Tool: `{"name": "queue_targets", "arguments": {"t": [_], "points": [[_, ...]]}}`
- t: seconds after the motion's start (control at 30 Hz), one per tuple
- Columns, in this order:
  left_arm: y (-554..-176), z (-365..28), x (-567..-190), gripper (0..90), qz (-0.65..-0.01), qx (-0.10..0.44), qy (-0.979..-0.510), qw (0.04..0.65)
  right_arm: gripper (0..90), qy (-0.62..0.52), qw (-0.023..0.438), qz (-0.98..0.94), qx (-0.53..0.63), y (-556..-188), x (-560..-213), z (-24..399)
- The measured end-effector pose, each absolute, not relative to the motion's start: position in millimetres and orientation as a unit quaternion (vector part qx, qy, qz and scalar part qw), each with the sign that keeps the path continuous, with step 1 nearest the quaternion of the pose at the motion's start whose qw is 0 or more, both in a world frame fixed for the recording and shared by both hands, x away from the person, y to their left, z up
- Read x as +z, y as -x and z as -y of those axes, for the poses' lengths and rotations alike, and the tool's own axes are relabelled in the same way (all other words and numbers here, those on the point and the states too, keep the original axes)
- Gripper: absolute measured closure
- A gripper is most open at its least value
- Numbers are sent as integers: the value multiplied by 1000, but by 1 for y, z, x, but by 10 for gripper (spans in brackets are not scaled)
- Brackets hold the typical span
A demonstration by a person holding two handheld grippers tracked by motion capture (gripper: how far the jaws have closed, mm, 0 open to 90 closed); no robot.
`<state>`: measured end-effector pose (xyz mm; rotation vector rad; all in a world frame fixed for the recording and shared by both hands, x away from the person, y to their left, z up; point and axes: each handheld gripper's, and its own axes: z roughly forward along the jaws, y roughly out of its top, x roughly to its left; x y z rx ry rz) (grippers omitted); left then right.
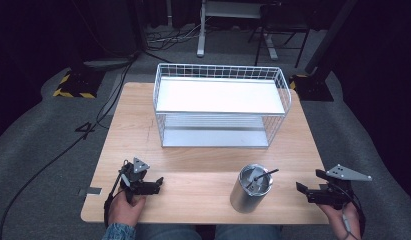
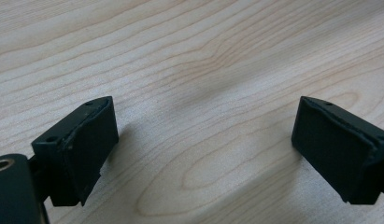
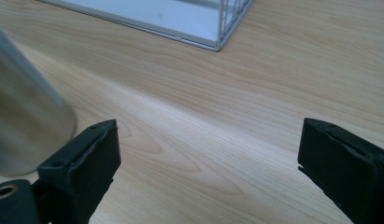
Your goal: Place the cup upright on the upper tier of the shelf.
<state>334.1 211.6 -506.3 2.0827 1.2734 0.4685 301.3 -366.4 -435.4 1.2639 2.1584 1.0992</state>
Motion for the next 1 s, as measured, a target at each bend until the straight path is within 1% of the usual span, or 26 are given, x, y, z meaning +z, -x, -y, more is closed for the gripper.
{"name": "queue_targets", "arguments": {"t": [0.4, 0.57, 0.77, 1.0], "points": [[-334, -212, -506, 78, -485, 178, -793, 322, 50, -400, 193, -791, 421, -282, -410, 339], [-334, -212, -506, 78, -485, 178, -793, 322, 44, -386, 189, -797, 426, -278, -406, 332], [-334, -212, -506, 77, -486, 179, -793, 321, 15, -363, 153, -800, 453, -271, -407, 318], [-334, -212, -506, 78, -485, 179, -793, 321, 2, -328, 142, -813, 460, -265, -407, 298]]}}
